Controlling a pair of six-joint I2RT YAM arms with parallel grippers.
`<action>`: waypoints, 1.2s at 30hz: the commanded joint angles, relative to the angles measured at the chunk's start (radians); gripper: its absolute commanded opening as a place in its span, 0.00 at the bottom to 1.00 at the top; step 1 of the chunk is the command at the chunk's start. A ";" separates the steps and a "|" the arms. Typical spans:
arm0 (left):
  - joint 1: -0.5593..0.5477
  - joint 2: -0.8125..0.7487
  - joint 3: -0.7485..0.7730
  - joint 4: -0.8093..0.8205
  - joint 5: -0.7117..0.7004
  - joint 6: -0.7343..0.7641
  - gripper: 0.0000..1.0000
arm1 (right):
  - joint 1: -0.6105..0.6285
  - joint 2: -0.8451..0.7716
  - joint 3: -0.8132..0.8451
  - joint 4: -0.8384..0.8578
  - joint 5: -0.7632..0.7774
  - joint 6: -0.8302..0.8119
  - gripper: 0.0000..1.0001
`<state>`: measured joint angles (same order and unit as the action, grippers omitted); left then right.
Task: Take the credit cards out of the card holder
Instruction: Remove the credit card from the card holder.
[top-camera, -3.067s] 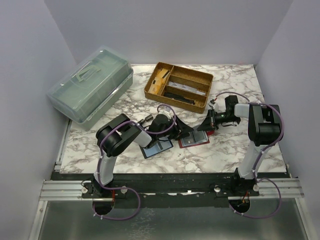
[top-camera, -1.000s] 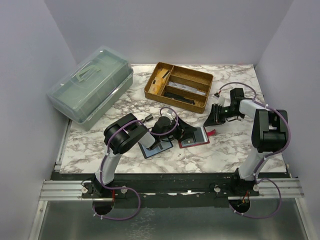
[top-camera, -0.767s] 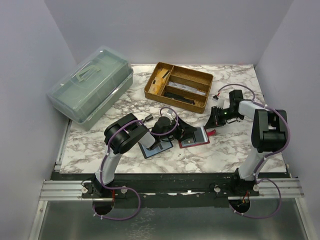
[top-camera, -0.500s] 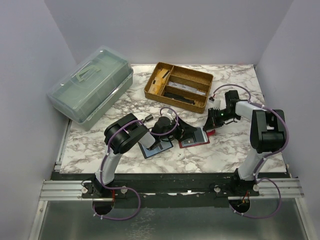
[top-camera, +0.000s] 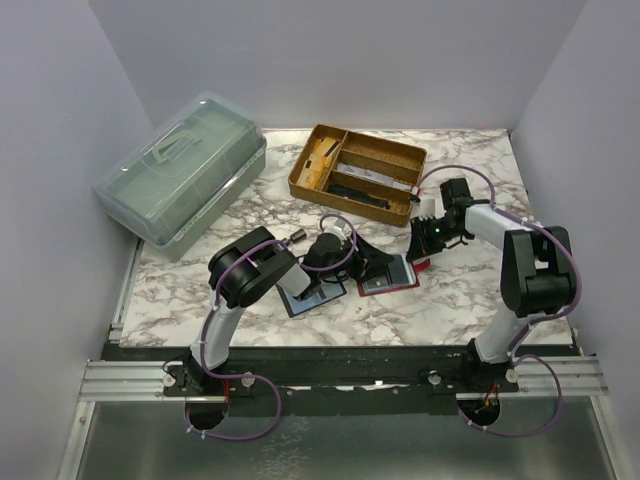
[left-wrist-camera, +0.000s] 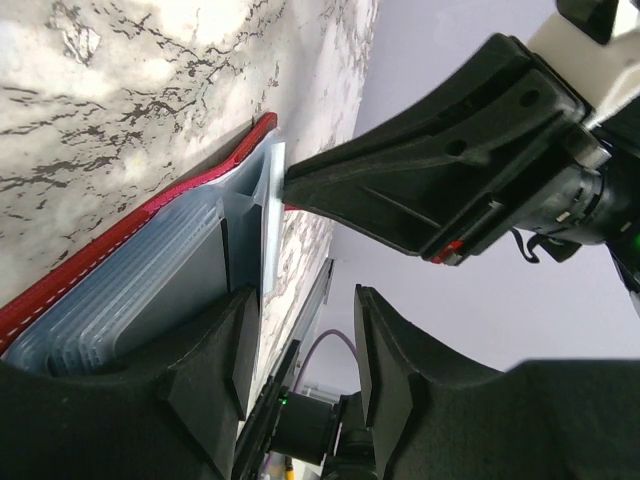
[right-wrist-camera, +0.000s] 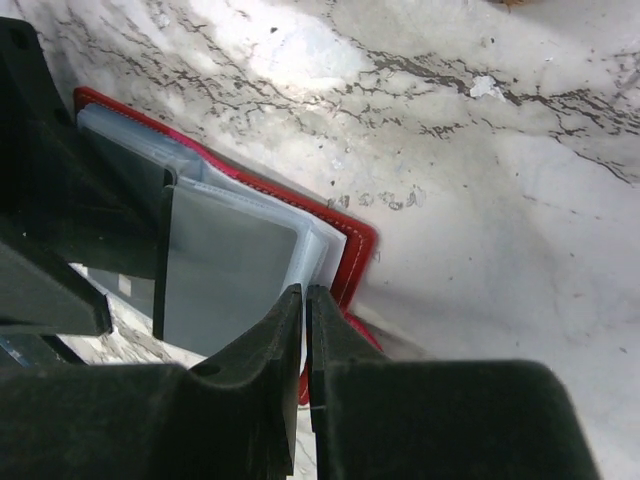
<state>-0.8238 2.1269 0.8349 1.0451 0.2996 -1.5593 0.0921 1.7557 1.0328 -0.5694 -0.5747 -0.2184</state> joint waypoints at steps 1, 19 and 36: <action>0.001 0.033 -0.018 -0.072 -0.003 0.014 0.48 | 0.009 -0.119 -0.014 0.031 0.038 -0.023 0.12; 0.000 0.032 -0.017 -0.084 -0.010 0.013 0.48 | 0.096 -0.097 -0.046 0.007 0.038 -0.042 0.12; 0.001 0.036 -0.020 -0.086 -0.010 0.012 0.48 | 0.098 -0.056 -0.052 0.017 0.185 -0.033 0.11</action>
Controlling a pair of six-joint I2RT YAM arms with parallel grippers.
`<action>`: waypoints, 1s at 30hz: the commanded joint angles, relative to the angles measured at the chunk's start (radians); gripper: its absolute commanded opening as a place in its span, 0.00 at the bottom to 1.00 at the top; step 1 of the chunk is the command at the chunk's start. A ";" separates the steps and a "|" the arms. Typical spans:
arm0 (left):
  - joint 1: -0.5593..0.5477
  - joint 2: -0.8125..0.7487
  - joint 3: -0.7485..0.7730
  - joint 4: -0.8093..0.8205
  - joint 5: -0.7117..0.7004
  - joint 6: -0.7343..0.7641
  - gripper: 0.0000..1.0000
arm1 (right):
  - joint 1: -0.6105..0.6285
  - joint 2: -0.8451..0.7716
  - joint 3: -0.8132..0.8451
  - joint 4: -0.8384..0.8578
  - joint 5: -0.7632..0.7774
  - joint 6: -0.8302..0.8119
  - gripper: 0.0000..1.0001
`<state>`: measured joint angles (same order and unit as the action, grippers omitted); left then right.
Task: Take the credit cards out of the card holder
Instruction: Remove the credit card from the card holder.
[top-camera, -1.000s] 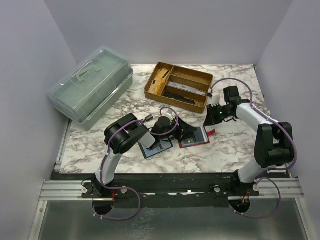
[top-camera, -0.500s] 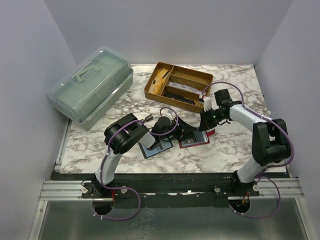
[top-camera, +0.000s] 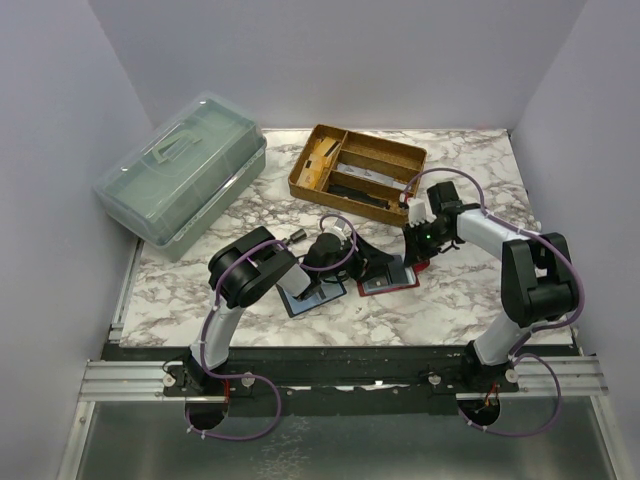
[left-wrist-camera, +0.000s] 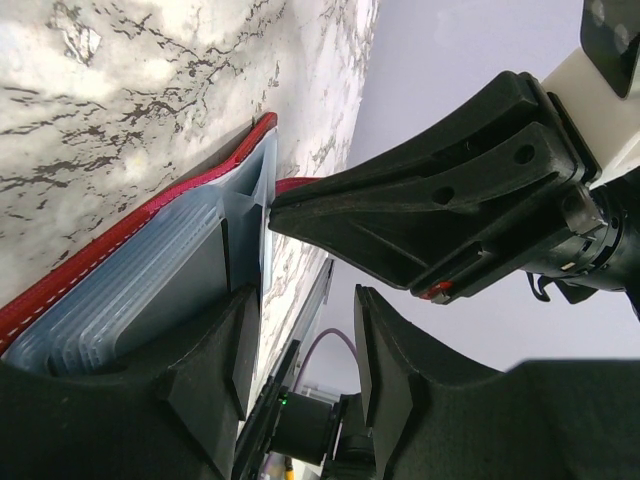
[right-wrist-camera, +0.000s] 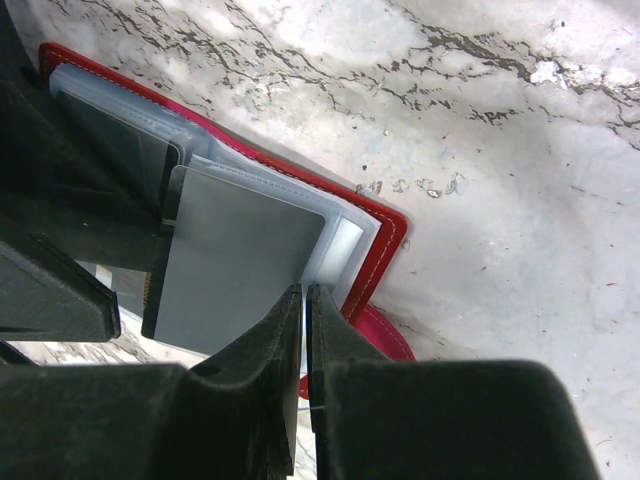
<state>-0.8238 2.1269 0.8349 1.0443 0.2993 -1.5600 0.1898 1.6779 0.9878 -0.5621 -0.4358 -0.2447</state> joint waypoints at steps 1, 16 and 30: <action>0.000 0.036 -0.020 -0.086 -0.009 0.013 0.48 | 0.002 0.023 -0.007 0.010 0.049 -0.008 0.11; 0.001 0.042 -0.018 -0.086 -0.008 0.010 0.48 | 0.034 0.046 -0.005 0.008 0.067 -0.015 0.12; 0.000 0.046 -0.016 -0.086 -0.006 0.008 0.48 | 0.105 0.061 0.019 0.005 0.118 0.004 0.21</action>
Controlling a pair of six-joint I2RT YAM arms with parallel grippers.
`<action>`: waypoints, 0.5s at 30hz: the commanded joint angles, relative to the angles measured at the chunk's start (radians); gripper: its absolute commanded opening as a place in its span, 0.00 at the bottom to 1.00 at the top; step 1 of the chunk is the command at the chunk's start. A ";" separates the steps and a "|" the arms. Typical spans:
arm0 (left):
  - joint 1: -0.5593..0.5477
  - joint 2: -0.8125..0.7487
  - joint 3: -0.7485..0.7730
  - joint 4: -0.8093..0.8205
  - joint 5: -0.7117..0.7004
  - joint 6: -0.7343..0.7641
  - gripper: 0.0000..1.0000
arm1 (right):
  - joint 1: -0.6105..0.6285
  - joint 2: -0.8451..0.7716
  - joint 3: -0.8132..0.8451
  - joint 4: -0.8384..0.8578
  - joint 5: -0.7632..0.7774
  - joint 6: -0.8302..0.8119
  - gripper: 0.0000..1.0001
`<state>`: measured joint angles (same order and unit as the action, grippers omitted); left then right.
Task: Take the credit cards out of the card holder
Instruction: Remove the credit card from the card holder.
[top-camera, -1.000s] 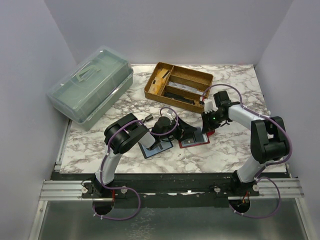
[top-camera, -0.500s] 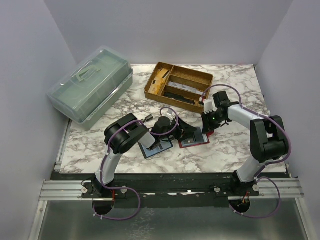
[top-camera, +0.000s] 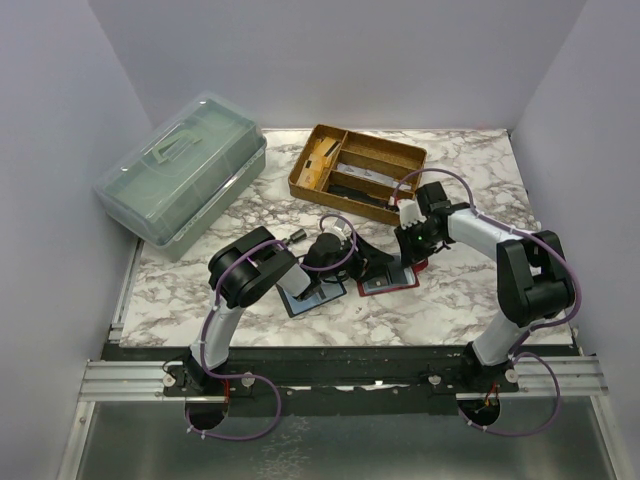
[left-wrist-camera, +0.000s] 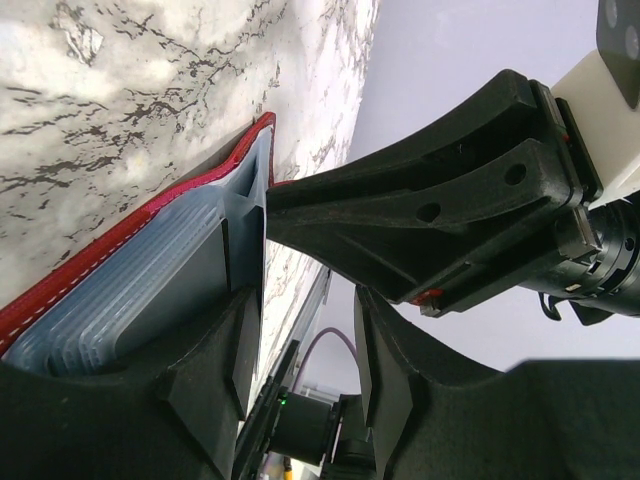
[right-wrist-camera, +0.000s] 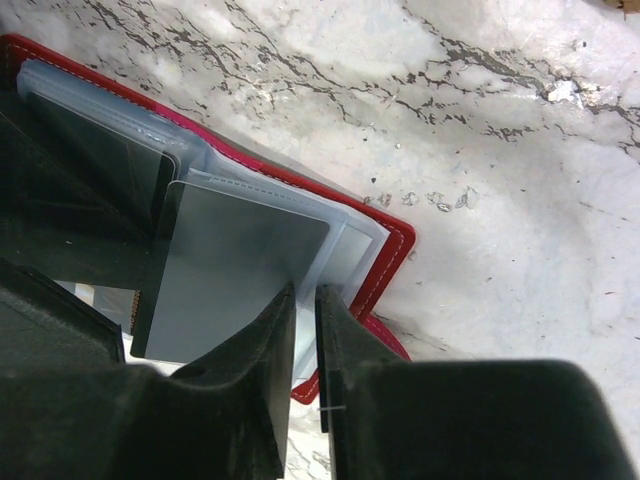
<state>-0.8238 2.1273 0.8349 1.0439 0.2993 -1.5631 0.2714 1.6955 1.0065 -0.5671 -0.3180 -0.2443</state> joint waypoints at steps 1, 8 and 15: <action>0.000 0.046 -0.015 -0.086 -0.006 0.012 0.48 | 0.024 0.044 0.001 0.009 -0.003 0.005 0.23; 0.000 0.044 -0.019 -0.085 -0.009 0.011 0.48 | 0.026 0.044 -0.003 0.018 0.039 0.019 0.26; -0.001 0.042 -0.028 -0.085 -0.014 0.006 0.48 | 0.026 0.004 -0.041 0.052 0.100 0.031 0.13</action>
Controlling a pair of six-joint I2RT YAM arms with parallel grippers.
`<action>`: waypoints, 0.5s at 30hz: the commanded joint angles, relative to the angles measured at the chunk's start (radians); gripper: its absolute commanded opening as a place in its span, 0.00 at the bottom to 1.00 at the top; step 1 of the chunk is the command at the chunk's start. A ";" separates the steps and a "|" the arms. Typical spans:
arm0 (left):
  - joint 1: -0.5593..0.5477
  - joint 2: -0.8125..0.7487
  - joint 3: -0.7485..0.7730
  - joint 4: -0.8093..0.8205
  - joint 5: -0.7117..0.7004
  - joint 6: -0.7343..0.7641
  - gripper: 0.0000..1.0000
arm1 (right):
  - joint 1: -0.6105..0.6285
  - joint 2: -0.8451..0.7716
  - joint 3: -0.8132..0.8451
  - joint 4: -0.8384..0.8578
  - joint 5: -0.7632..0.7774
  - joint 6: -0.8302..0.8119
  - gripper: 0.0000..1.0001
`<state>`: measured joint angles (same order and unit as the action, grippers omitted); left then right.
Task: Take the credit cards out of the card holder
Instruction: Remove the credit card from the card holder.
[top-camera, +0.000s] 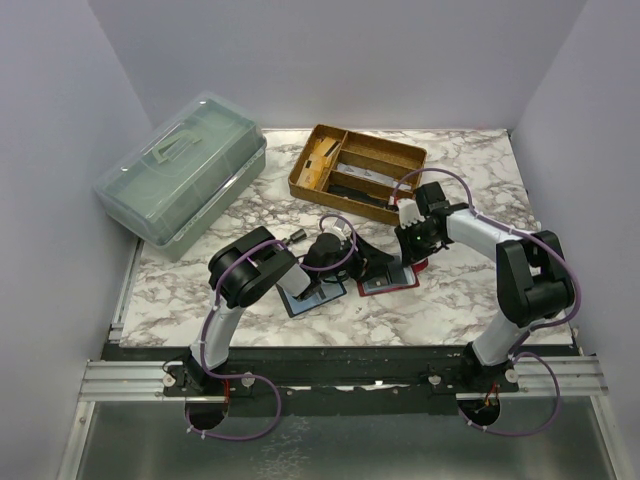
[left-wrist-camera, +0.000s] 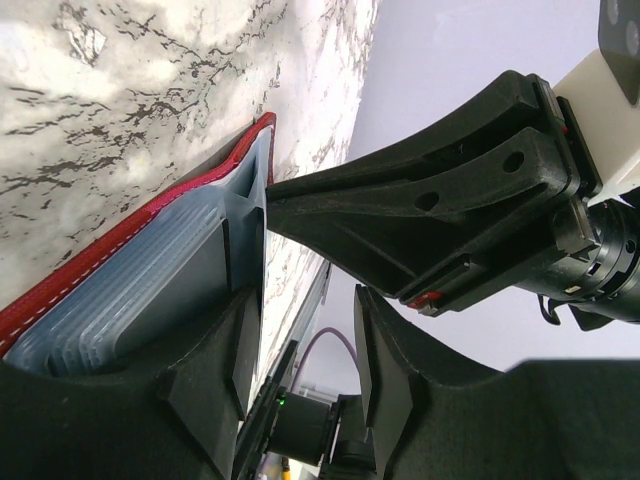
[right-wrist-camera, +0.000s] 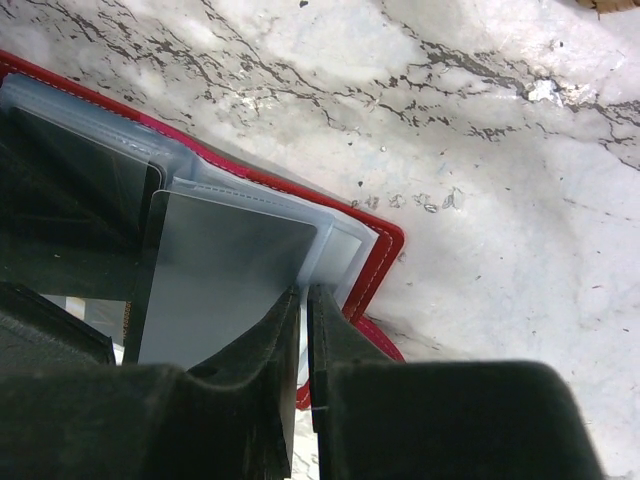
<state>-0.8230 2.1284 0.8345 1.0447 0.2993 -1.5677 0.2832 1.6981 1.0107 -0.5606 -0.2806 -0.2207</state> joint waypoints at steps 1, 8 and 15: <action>-0.002 0.041 -0.027 -0.086 -0.014 0.011 0.48 | 0.014 0.000 -0.049 0.048 0.065 0.006 0.12; -0.002 0.041 -0.025 -0.086 -0.015 0.011 0.48 | 0.027 0.026 -0.061 0.063 0.095 0.006 0.12; -0.001 0.042 -0.024 -0.086 -0.015 0.010 0.48 | 0.070 0.054 -0.079 0.094 0.155 0.012 0.17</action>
<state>-0.8230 2.1284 0.8345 1.0447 0.2993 -1.5684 0.3222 1.6863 0.9894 -0.5240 -0.2016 -0.2100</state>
